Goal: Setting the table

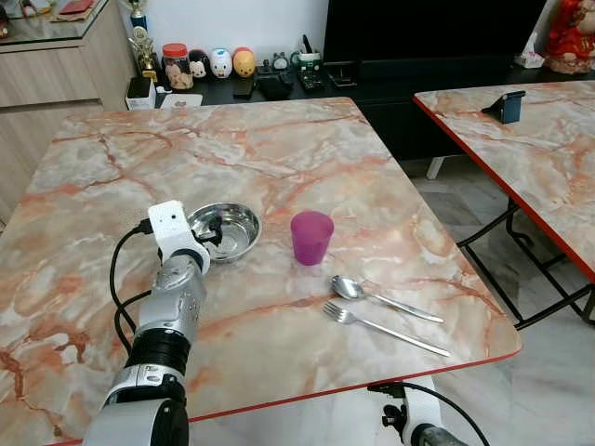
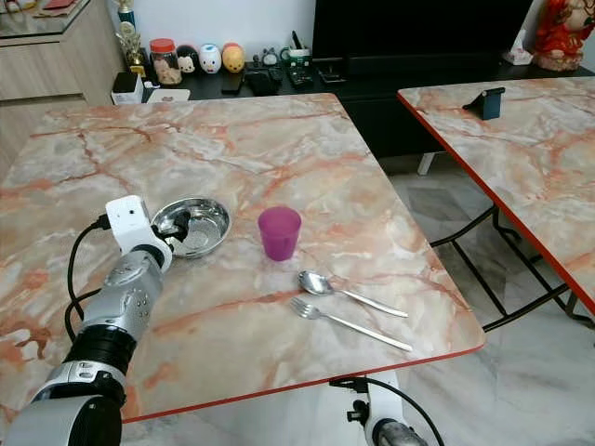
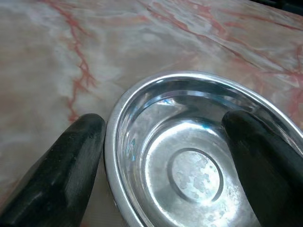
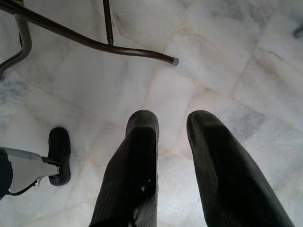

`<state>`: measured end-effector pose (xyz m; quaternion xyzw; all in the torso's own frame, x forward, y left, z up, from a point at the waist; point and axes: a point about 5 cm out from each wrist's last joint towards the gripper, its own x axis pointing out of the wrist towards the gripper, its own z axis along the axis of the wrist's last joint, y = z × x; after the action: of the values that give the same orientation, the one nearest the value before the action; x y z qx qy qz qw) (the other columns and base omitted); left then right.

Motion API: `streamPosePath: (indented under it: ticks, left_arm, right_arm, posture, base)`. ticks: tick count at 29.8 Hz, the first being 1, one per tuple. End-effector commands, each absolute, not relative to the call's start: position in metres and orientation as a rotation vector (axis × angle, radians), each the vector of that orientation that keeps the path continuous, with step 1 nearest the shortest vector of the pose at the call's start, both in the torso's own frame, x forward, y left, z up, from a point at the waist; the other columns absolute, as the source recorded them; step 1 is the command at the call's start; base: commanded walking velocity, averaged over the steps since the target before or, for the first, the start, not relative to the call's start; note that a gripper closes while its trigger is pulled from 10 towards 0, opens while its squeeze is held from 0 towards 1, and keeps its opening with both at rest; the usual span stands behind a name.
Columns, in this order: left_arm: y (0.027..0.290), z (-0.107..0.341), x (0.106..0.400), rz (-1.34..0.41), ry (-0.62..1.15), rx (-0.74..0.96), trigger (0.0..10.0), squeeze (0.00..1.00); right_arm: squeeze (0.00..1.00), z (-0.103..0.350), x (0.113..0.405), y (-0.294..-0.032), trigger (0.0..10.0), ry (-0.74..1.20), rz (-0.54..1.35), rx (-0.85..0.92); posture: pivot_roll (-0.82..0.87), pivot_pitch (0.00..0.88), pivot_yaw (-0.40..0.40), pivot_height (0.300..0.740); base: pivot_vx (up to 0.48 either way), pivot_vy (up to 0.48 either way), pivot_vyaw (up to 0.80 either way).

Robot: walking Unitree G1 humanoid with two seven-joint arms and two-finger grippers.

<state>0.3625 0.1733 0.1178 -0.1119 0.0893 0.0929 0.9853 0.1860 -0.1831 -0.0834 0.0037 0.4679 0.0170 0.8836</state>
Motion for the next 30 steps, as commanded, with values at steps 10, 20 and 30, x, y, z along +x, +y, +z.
streamPosePath:
  ticks: [10,20,30]
  left_arm:
    - [0.186,0.126,0.362,0.324,0.107,-0.239,10.0,0.0]
    - [0.203,0.116,0.357,0.397,0.156,-0.243,10.0,0.0]
    - [0.197,0.1,0.354,0.352,0.259,-0.211,10.0,0.0]
  right_arm:
    - [0.0,-0.083,0.188,-0.183,10.0,0.968,0.036,0.009]
    - [0.0,-0.082,0.188,-0.183,10.0,0.968,0.038,0.009]
    - [0.0,-0.082,0.188,-0.183,10.0,0.968,0.039,0.009]
  posture:
    - [0.08,0.0,-0.036,0.74]
    - [0.08,0.0,-0.036,0.74]
    - [0.08,0.0,-0.038,0.74]
  base:
    - [0.0,0.0,0.0]
    - [0.0,0.0,0.0]
    - [0.0,0.0,0.0]
